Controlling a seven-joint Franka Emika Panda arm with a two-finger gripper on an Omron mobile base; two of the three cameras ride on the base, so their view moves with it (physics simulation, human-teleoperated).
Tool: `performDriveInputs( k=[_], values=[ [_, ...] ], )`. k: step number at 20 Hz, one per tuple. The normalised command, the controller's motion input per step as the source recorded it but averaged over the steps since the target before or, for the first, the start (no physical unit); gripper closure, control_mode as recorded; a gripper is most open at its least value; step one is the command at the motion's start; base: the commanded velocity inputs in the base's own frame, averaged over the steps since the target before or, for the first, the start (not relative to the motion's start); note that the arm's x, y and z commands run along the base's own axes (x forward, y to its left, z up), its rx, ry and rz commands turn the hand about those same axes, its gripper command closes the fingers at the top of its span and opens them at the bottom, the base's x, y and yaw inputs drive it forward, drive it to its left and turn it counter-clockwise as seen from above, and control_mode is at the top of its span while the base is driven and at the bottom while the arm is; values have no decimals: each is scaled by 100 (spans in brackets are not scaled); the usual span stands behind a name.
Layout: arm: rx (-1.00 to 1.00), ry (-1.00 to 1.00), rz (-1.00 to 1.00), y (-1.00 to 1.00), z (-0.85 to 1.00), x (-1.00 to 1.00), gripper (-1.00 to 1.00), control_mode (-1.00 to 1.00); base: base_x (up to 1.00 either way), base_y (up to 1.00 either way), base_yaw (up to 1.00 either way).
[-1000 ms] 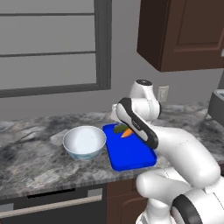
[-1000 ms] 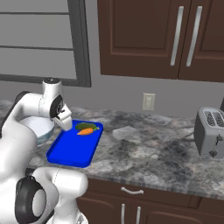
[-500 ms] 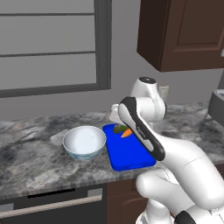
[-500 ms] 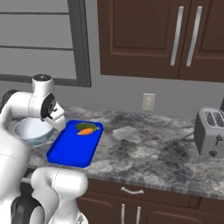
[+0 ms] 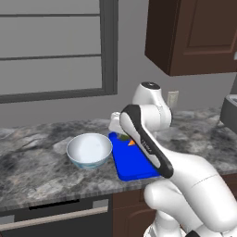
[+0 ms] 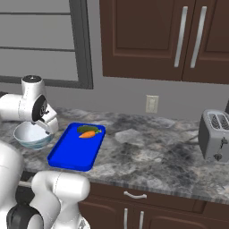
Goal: Place the two vegetables and bowl onto the tray for setting up a vegetable dip station.
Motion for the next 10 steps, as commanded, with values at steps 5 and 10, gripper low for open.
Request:
performDriveInputs(
  k=[5, 10],
  values=[
    [0, -1, 7, 24, -1, 5, -100, -100, 0, 0, 0],
    [0, -4, 5, 2, -15, 25, -100, -100, 0, 0, 0]
  ],
)
